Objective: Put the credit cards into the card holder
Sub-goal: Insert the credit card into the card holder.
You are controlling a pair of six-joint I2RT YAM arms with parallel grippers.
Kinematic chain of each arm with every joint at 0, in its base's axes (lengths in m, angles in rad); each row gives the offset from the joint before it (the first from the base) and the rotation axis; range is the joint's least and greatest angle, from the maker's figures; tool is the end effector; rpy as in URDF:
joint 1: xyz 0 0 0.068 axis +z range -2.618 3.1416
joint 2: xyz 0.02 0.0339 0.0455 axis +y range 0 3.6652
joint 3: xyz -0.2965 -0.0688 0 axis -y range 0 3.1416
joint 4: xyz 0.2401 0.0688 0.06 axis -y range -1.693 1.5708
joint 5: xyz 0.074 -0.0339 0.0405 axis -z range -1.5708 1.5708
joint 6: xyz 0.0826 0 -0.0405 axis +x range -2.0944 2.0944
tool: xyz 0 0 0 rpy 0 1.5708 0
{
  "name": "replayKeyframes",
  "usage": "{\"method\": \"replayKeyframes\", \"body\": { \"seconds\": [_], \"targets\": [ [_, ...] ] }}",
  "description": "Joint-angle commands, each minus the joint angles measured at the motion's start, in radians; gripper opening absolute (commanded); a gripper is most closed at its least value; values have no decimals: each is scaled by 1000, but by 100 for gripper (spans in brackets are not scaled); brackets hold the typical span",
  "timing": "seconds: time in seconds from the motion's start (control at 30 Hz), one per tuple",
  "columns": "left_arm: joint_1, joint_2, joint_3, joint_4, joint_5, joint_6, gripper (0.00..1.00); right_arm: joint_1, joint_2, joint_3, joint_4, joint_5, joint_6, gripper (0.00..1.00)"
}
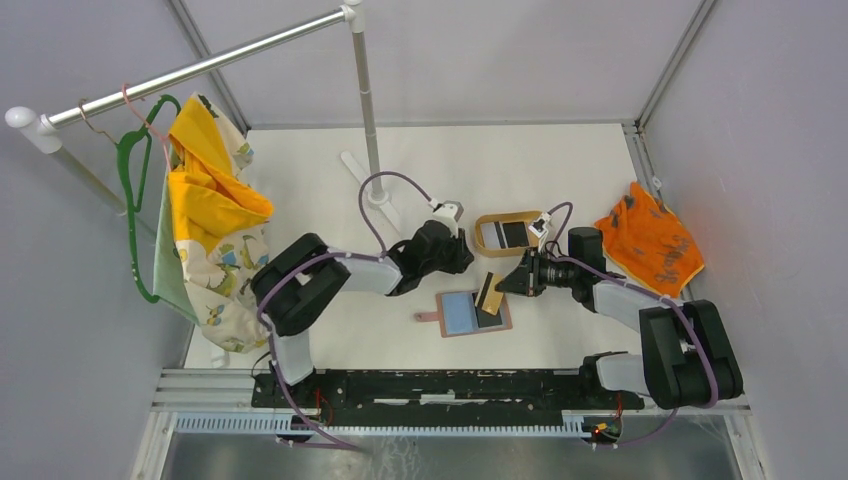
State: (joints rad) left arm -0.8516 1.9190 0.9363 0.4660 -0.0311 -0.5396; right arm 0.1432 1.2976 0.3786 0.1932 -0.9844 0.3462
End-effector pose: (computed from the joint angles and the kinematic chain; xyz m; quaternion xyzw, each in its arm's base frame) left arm 0.2921 -0.3296 0.1484 0.1265 0.8549 -0.3120 0.3947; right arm 0.2108 0.0999 0.1651 -0.1113 0.8193 0.5057 0.2462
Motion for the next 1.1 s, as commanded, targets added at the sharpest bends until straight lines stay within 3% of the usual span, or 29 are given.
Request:
{"method": "replayKeyframes", "body": {
  "seconds": [0.0,0.07,0.27,0.4,0.67,0.87,1.07],
  "targets": [
    [8,-246,-136,14,-115,59,38,21,22,-2,46,7,51,0],
    [8,-340,-202,9,-68,66,43,34,40,0,46,-1,50,0],
    [2,-536,-392,10,120,8,46,55,76,19,3,30,22,0],
    [-19,-625,-495,-7,133,-59,49,57,88,22,-9,55,11,0],
    [-162,-702,-516,-163,-58,-108,49,66,132,53,-61,85,-16,0],
    [-262,-590,-402,-345,-264,-131,49,79,165,82,-93,75,-36,0],
    [-275,-523,-379,-370,-296,-148,52,93,189,91,-106,72,-48,0]
  ]
}}
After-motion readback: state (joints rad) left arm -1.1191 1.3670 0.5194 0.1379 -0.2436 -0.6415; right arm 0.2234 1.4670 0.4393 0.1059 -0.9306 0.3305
